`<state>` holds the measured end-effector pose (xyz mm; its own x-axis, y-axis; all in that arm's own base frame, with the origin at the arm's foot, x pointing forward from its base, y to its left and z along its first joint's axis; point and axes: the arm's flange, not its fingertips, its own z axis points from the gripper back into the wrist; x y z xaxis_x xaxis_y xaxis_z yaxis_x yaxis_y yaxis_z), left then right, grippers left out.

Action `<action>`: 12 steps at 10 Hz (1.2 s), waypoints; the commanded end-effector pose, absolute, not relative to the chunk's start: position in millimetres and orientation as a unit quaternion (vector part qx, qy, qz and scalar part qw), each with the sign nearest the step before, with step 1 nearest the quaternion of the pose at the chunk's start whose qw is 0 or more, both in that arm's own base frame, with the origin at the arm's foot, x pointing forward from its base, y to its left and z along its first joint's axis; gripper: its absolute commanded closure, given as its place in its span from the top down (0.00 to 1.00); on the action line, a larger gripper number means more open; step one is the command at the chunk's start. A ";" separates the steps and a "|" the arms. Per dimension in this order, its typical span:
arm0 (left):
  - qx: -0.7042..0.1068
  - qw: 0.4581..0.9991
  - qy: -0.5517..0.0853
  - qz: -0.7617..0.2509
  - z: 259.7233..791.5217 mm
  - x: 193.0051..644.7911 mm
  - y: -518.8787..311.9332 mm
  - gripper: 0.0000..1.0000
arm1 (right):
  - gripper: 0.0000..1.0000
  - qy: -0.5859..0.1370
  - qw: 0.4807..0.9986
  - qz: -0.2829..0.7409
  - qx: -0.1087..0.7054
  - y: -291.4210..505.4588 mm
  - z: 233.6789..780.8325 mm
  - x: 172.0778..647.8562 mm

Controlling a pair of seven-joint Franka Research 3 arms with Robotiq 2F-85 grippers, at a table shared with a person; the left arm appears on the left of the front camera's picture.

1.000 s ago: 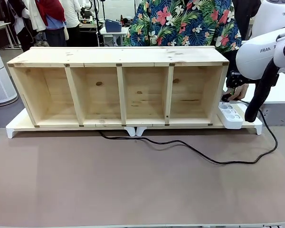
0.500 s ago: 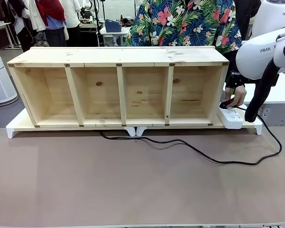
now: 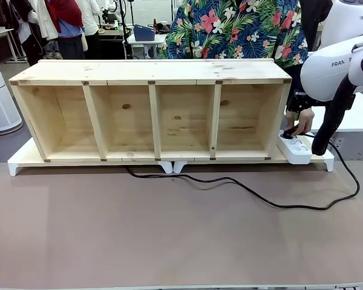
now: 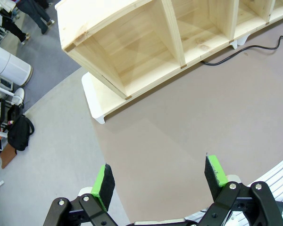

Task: Perform cable management.
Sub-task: Release the Power Cable when the human grasps it.

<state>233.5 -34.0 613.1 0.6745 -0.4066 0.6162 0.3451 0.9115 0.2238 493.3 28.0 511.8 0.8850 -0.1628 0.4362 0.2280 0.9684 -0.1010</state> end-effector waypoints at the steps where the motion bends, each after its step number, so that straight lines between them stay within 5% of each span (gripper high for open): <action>1: 0.044 0.914 -0.349 -0.204 613.6 233.7 -33.3 1.00 | 1.00 -0.215 0.968 -0.101 -0.075 27.7 510.7 493.4; 12: 0.044 0.914 -0.349 -0.204 613.6 233.7 -33.3 1.00 | 1.00 -0.215 0.968 -0.101 -0.075 27.7 510.7 493.4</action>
<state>233.5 -34.0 613.1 0.6745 -0.4066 0.6162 0.3451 0.9115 0.2238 493.3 28.0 511.8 0.8850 -0.1629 0.4361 0.2280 0.9684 -0.1010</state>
